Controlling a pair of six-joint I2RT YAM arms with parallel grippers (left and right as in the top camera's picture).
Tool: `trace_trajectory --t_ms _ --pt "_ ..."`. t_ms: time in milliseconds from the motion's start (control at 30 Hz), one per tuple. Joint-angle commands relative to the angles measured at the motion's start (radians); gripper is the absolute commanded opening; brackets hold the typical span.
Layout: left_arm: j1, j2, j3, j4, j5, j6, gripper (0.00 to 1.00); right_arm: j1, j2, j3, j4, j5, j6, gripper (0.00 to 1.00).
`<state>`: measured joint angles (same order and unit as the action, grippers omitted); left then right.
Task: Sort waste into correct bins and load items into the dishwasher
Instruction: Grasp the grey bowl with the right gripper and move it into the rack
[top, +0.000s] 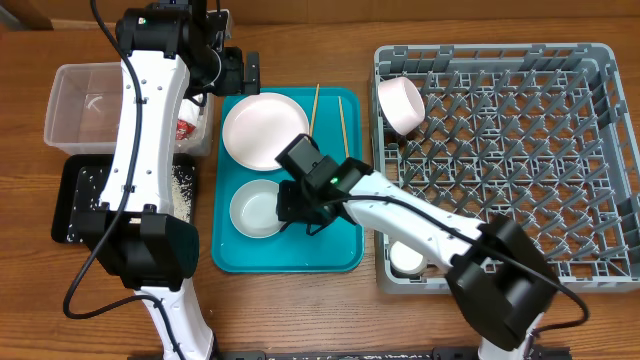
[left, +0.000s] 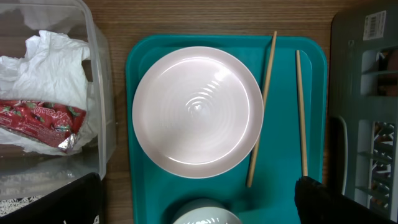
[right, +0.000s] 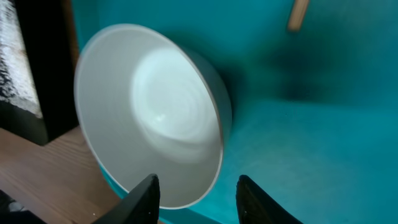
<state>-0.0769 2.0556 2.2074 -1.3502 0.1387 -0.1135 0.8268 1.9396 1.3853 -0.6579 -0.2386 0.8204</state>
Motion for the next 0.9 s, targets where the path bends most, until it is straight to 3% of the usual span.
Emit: trace_trajectory --t_ms 0,200,300,467,600,700,867 --pt "-0.002 -0.006 0.02 0.0 0.008 -0.006 1.0 -0.021 0.038 -0.004 0.007 -0.063 0.049 0.33" --pt "-0.002 -0.006 0.02 0.001 0.008 -0.006 1.0 -0.029 0.072 -0.004 0.014 -0.077 0.071 0.27" --pt "-0.002 -0.006 0.02 0.001 0.008 -0.006 1.0 -0.03 0.072 -0.004 0.019 -0.077 0.071 0.13" --pt "-0.002 -0.006 0.02 0.001 0.008 -0.006 1.0 -0.031 0.09 -0.004 0.024 -0.08 0.086 0.04" --pt "-0.002 -0.006 0.02 0.001 0.008 -0.006 1.0 -0.04 0.077 0.038 -0.023 -0.084 0.063 0.04" --pt "-0.002 -0.006 0.02 0.001 0.008 -0.006 1.0 -0.049 -0.008 0.138 -0.196 0.081 -0.003 0.04" --pt "-0.002 -0.006 0.02 0.001 0.008 -0.006 1.0 -0.049 -0.24 0.329 -0.577 0.664 -0.009 0.04"
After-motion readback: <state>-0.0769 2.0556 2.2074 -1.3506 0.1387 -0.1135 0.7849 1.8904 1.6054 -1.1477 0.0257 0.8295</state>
